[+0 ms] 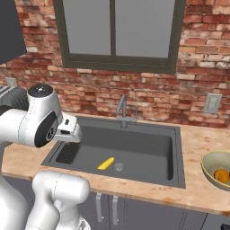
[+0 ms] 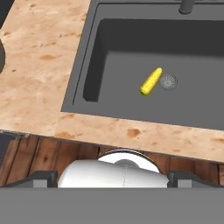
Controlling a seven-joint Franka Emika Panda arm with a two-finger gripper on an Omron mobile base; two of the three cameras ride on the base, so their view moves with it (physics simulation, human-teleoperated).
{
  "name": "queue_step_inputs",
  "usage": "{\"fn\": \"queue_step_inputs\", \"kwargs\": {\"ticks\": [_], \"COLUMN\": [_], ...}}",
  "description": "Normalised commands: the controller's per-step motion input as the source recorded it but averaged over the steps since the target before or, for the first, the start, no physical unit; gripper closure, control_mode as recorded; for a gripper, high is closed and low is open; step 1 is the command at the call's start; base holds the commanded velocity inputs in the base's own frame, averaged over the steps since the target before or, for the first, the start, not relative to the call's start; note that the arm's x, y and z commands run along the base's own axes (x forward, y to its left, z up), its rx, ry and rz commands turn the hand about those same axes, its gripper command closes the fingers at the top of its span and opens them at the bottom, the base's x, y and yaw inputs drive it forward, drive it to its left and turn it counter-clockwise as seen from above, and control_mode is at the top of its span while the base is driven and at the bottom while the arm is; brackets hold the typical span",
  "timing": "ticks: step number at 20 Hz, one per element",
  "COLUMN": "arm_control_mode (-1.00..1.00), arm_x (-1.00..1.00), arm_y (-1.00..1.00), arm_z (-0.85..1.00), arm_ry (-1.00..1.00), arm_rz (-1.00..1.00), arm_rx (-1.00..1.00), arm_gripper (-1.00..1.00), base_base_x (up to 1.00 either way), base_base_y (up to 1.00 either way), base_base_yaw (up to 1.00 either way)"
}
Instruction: Pick the oranges from the cabinet and place them in one bowl. Pick the corn from the sink and place it in the other bowl.
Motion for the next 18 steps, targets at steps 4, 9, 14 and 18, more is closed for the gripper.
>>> {"fn": "queue_step_inputs", "kwargs": {"ticks": [4, 9, 14, 18], "arm_control_mode": [-1.0, -1.0, -1.0, -1.0], "arm_x": [0.1, 0.39, 0.56, 0.54], "arm_y": [0.0, 0.0, 0.0, -0.03], "arm_z": [0.0, 0.0, -0.07, -0.36], "arm_ry": [0.0, 0.0, 0.0, 0.0], "arm_rz": [0.0, 0.0, 0.0, -0.05], "arm_rx": [0.0, 0.0, 0.0, -0.03], "arm_gripper": [-1.0, -1.0, -1.0, -1.0], "base_base_x": [0.0, 0.0, 0.0, 0.0], "base_base_y": [0.0, 0.0, 0.0, 0.0], "base_base_yaw": [0.0, 0.0, 0.0, 0.0]}}
